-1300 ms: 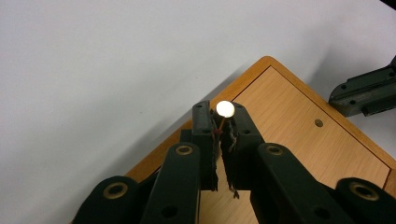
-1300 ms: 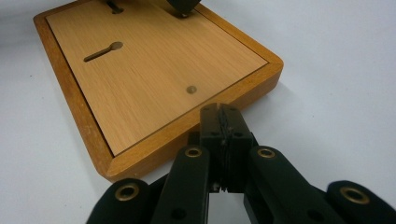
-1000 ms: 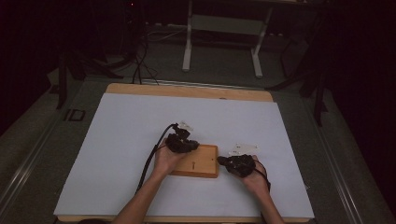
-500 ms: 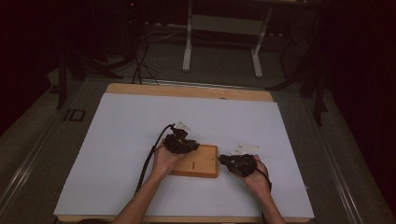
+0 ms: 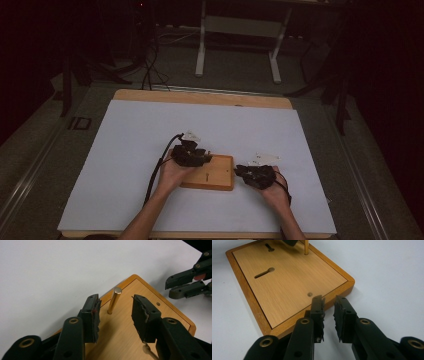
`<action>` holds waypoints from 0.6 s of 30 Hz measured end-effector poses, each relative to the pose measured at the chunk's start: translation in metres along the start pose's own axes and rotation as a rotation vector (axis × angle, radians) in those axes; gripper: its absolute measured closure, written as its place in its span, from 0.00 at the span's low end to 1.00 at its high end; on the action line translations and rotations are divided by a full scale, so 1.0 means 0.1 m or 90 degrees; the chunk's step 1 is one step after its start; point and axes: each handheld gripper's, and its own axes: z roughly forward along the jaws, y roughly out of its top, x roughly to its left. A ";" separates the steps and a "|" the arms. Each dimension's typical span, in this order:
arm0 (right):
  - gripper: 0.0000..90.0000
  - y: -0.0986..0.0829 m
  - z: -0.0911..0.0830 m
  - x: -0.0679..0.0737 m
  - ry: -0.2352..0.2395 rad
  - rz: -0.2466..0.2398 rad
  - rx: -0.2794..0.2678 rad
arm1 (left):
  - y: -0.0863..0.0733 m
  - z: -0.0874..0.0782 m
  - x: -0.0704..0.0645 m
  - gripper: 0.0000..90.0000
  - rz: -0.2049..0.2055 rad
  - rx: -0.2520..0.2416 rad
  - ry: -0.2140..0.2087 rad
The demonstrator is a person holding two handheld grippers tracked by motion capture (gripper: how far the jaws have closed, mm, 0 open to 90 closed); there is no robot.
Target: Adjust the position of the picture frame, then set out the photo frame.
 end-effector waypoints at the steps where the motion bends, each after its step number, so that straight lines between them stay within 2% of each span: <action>1: 0.85 0.00 0.00 0.00 0.000 -0.002 -0.001 | -0.01 -0.02 0.00 0.63 0.002 -0.003 0.002; 5: 0.84 0.00 0.00 -0.01 0.002 0.003 -0.002 | -0.05 -0.11 0.01 0.62 -0.002 -0.014 0.003; 10: 0.79 0.02 -0.02 0.00 0.011 0.006 -0.008 | -0.15 -0.24 0.01 0.61 0.007 -0.032 -0.003; 13: 0.78 0.03 -0.03 0.00 0.012 0.005 -0.013 | -0.24 -0.33 0.01 0.61 -0.002 -0.045 0.002; 18: 0.78 0.09 -0.03 0.02 0.018 0.004 -0.019 | -0.34 -0.45 0.02 0.62 0.003 -0.041 0.018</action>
